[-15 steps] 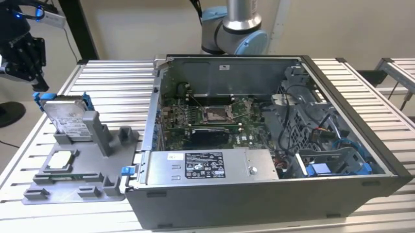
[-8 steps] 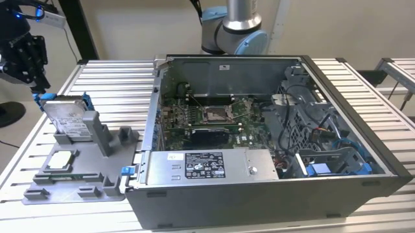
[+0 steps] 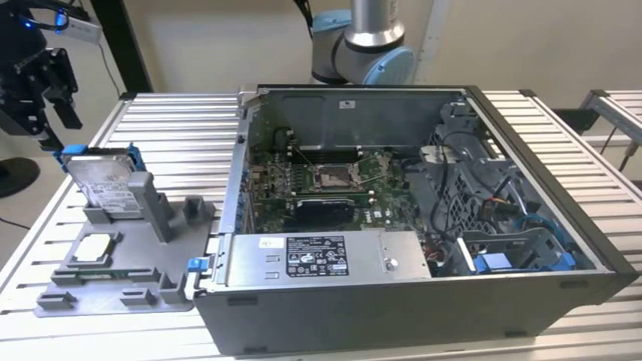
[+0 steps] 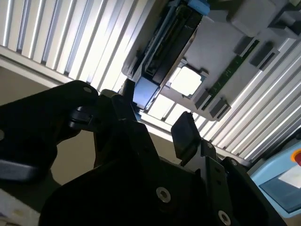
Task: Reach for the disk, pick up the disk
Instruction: 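Pick up the disk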
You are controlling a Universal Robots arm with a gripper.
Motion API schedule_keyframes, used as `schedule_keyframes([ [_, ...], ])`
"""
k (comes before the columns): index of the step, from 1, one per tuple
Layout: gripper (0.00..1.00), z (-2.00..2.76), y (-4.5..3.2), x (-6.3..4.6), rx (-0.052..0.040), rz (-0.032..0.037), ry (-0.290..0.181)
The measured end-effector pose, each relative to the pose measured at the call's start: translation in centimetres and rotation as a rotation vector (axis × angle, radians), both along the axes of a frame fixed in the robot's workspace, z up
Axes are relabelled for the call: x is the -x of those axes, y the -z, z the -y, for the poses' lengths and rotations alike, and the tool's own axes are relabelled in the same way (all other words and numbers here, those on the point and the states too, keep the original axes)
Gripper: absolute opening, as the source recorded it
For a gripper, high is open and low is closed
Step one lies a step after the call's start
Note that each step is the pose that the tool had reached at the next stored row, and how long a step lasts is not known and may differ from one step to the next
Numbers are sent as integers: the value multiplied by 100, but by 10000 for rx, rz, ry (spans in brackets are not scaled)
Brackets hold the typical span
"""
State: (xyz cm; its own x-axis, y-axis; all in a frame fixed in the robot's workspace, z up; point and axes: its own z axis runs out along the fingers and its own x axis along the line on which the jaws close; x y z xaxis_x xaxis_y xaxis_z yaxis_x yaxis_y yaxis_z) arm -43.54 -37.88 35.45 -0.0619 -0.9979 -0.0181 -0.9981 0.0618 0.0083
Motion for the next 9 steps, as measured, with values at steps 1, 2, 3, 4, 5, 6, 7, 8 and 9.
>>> schedule_keyframes([
  [1, 100, 0, 0, 0, 0, 0, 1],
  [2, 100, 0, 1, 0, 0, -1, 0],
  [3, 100, -1, 6, -1, -1, 1, 0],
  [4, 100, 0, 17, -1, 0, -1, 0],
  [5, 100, 0, 33, 0, 0, -1, 0],
  [6, 100, 0, 53, 0, 0, 0, 0],
  [7, 100, 0, 71, -1, -1, 0, 0],
  [8, 100, 0, 89, 0, 0, -1, -1],
  [9, 100, 0, 107, 0, 0, -1, -1],
])
